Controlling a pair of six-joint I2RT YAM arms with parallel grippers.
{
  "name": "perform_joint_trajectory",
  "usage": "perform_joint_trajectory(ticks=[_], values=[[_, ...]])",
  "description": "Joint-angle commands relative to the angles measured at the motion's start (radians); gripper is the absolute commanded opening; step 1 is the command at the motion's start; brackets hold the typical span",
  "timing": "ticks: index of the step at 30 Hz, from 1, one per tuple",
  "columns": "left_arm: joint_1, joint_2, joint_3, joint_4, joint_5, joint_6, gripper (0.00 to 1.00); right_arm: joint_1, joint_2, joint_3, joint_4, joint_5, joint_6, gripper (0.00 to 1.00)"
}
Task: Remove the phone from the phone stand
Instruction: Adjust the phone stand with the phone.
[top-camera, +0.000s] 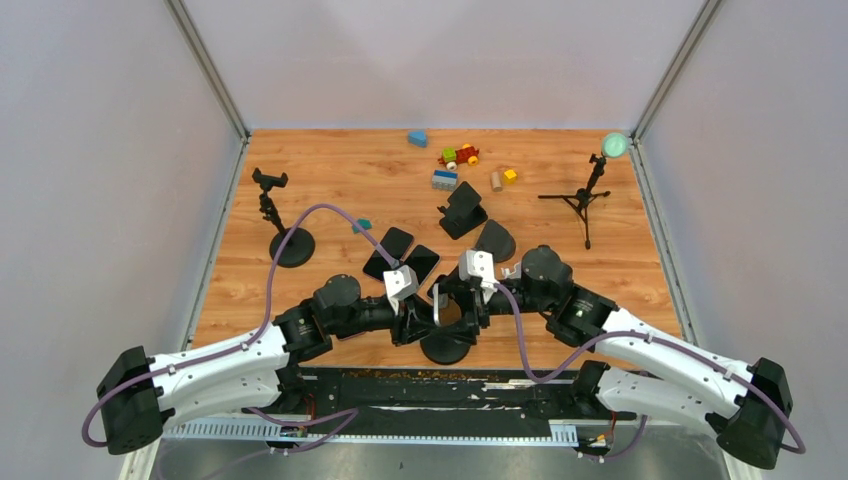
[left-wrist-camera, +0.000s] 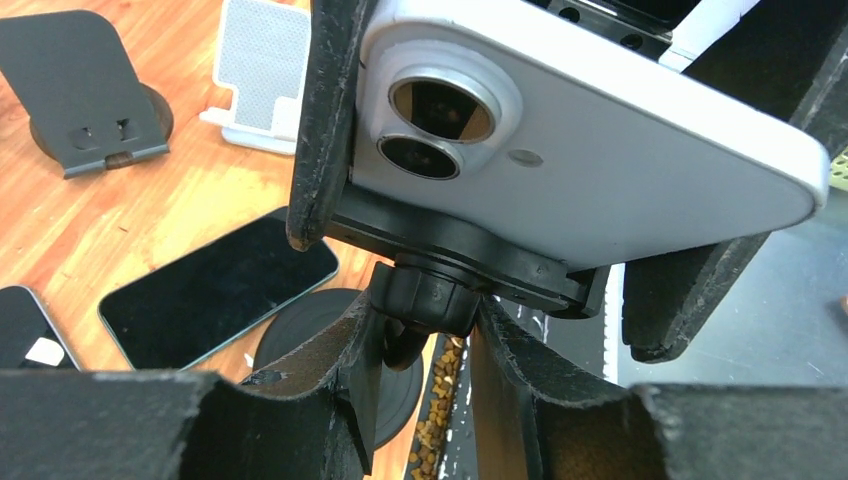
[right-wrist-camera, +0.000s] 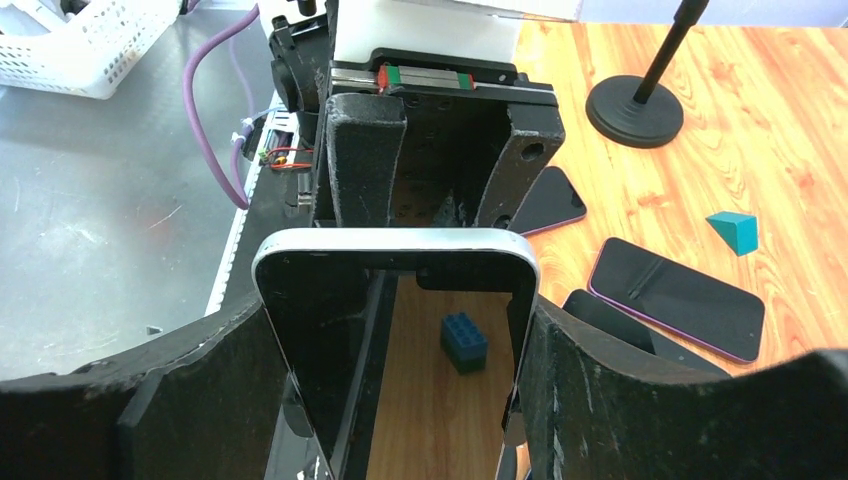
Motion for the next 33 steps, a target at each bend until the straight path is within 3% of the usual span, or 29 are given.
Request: perform_joint_trajectory(ticks=[1, 9, 17, 33], values=[[0.077, 0.016, 0.027, 0.06, -0.231, 0.009, 0.0, 0.116, -0.033, -0.031, 0.058, -0.14, 0.124, 0.0], [0.08, 0.014, 0.026, 0.057, -0.227, 0.01, 0.0, 0.229, -0.006, -0.097, 0.164, -0.044, 0.205, 0.0], [0.093, 0.003, 0.02, 0.045, -0.232, 0.008, 0.0, 0.249, -0.118, -0.151, 0.122, 0.041, 0.248, 0.0], [0.106, 0.027, 0.027, 0.049, -0.227, 0.005, 0.0, 0.417, -0.177, -0.192, 0.089, 0.301, 0.267, 0.0]])
